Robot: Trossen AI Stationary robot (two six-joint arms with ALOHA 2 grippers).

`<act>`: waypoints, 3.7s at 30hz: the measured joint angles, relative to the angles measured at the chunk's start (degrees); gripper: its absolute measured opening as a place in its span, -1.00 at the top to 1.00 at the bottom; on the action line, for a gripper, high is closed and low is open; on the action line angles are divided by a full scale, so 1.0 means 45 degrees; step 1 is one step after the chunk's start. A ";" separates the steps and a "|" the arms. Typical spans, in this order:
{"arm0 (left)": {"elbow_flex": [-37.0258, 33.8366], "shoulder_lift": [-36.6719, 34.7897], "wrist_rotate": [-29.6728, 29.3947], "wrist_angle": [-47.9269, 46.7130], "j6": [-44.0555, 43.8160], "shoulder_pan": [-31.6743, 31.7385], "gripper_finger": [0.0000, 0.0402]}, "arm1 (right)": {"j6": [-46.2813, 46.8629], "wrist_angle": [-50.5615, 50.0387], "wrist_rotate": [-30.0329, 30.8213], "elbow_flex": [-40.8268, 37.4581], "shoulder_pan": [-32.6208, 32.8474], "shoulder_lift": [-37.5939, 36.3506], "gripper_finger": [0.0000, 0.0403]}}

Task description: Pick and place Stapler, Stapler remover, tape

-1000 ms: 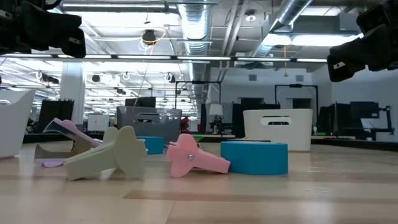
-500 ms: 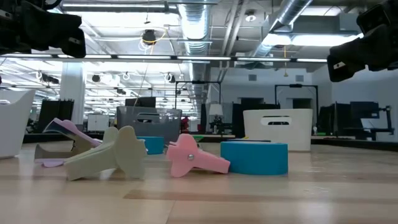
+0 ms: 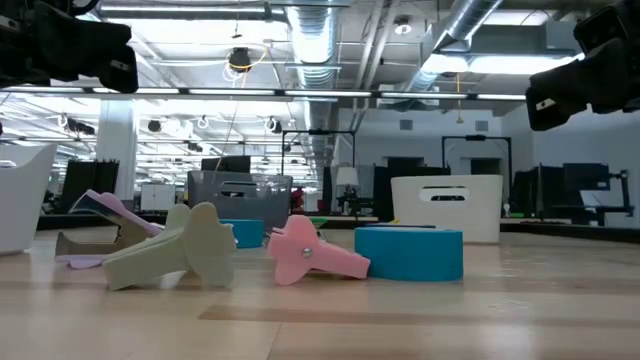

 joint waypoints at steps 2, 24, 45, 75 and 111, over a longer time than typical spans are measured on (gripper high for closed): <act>0.0000 0.0005 -0.0003 0.0007 0.0000 -0.0002 0.99 | 0.0004 0.0013 0.0000 0.0004 0.0001 0.0009 1.00; 0.0000 0.0003 -0.0001 0.0191 0.0000 -0.0002 0.99 | 0.0903 -0.0002 0.0005 0.0014 -0.0005 0.0009 1.00; 0.0005 0.0002 0.0002 0.0276 0.0000 -0.0002 0.99 | 0.0899 -0.0036 0.0005 0.0033 -0.0005 0.0009 1.00; 0.1388 0.2942 -0.2904 0.0882 -0.1253 0.0003 0.99 | 0.0420 -0.0382 0.2470 0.2856 -0.0024 0.1851 1.00; 0.8735 1.5971 -0.5468 -0.4538 -0.3876 -0.1117 0.99 | 0.0456 -0.3479 0.6152 0.6969 -0.0024 0.9854 1.00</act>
